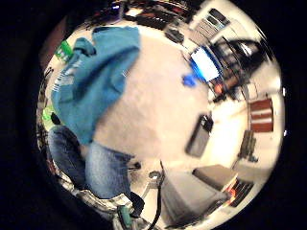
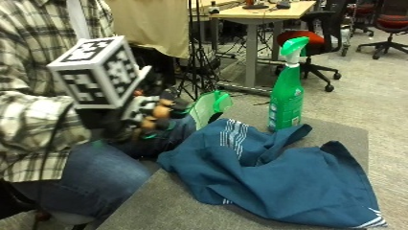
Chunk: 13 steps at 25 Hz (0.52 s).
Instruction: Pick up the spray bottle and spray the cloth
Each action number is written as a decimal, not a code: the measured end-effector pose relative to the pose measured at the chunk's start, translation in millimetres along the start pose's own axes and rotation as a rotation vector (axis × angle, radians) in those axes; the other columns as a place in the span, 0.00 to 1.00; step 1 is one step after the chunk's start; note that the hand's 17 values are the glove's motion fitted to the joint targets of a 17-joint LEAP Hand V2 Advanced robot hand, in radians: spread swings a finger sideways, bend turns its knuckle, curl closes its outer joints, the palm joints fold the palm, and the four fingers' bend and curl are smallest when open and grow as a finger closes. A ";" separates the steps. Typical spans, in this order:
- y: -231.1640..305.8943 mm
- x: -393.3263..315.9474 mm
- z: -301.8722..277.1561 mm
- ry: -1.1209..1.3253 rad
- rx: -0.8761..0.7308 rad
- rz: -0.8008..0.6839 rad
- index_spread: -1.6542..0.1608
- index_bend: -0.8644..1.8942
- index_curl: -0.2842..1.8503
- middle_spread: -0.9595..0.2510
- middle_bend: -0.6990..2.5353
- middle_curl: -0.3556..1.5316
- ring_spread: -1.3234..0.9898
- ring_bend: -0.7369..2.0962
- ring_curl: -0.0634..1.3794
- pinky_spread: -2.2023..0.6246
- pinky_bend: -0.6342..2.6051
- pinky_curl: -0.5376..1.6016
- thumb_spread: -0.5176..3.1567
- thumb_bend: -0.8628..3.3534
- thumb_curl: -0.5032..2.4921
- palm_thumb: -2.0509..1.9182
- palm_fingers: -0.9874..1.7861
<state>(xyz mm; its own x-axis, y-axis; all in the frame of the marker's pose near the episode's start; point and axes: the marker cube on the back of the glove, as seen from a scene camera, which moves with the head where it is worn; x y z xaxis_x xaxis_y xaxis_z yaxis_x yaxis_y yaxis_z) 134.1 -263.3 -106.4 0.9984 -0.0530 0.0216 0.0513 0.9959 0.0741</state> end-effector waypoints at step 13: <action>219.0 35.4 24.8 0.118 0.141 0.220 0.72 0.38 0.30 0.74 0.27 0.35 0.63 0.34 0.26 0.85 0.30 0.39 0.44 0.20 0.37 0.68 0.40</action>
<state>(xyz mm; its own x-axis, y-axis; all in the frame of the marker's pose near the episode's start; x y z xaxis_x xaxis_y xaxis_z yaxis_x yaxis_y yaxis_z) 180.0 -48.9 -64.6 0.9816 0.1805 -0.0626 -0.1630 0.9621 0.2185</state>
